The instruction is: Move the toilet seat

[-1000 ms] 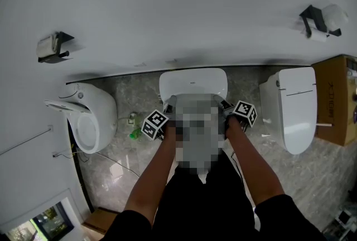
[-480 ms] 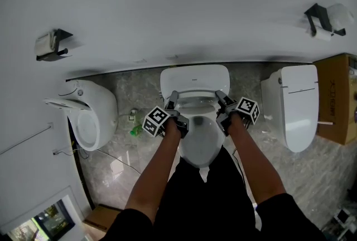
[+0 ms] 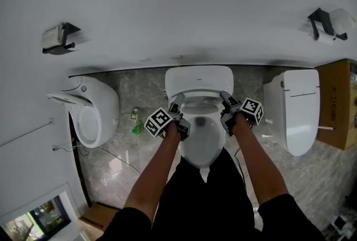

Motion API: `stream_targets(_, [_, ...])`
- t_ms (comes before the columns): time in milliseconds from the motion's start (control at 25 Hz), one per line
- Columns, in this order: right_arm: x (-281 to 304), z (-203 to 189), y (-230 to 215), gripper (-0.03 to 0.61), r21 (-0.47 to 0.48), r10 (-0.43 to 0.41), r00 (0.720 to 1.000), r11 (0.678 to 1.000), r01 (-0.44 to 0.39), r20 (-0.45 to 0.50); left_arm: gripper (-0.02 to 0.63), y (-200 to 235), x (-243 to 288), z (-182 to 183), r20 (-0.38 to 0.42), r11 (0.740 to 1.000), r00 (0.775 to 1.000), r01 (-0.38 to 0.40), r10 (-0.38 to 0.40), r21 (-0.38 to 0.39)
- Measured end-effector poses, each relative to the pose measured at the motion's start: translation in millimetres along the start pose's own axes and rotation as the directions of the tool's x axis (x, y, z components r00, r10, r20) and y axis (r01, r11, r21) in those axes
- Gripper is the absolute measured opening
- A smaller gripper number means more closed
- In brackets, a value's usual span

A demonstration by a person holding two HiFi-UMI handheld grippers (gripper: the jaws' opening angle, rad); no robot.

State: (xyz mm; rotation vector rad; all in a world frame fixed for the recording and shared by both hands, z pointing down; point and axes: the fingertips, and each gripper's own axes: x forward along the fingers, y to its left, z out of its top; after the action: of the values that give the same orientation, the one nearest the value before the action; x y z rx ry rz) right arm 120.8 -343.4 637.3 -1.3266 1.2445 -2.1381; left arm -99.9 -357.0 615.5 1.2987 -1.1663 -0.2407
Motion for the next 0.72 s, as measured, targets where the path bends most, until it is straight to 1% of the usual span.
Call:
stream_targets(80, [-1, -1, 3, 0.281, -0.021, 0.003, 1.000, 1.000, -0.002, 0.004, 0.367, -6, -4, 0, -0.011, 0.999, 1.000, 0.023, -0.023, 0.048])
stream_targets(200, [-3, -6, 13, 0.281, -0.117, 0.007, 1.000, 0.993, -0.008, -0.008, 0.367, -18, -9, 3, -0.012, 0.994, 0.998, 0.059, -0.059, 0.090])
stream_targets(280, [-6, -10, 19, 0.281, -0.175, 0.010, 1.000, 0.984, -0.014, -0.022, 0.367, -25, -12, 3, -0.015, 0.992, 0.997, 0.076, -0.075, 0.105])
stream_targets(440, [-16, -29, 28, 0.281, -0.228, 0.024, 0.999, 0.973, -0.035, -0.048, 0.367, -33, -27, 3, -0.009, 0.987, 0.995, 0.097, -0.097, 0.126])
stream_targets(560, [-28, -44, 35, 0.281, -0.287, 0.028, 0.998, 0.957, -0.043, -0.057, 0.367, -37, -43, 2, -0.008, 0.985, 0.994, 0.113, -0.113, 0.134])
stream_targets(640, [-38, -54, 40, 0.279, -0.327, 0.029, 0.998, 0.944, -0.044, -0.052, 0.367, -41, -55, -1, -0.028, 0.976, 0.992, 0.125, -0.122, 0.176])
stream_targets(720, [-49, -67, 46, 0.279, -0.375, 0.030, 0.999, 0.926, -0.045, -0.046, 0.367, -47, -70, -4, -0.060, 0.955, 0.989, 0.143, -0.132, 0.259])
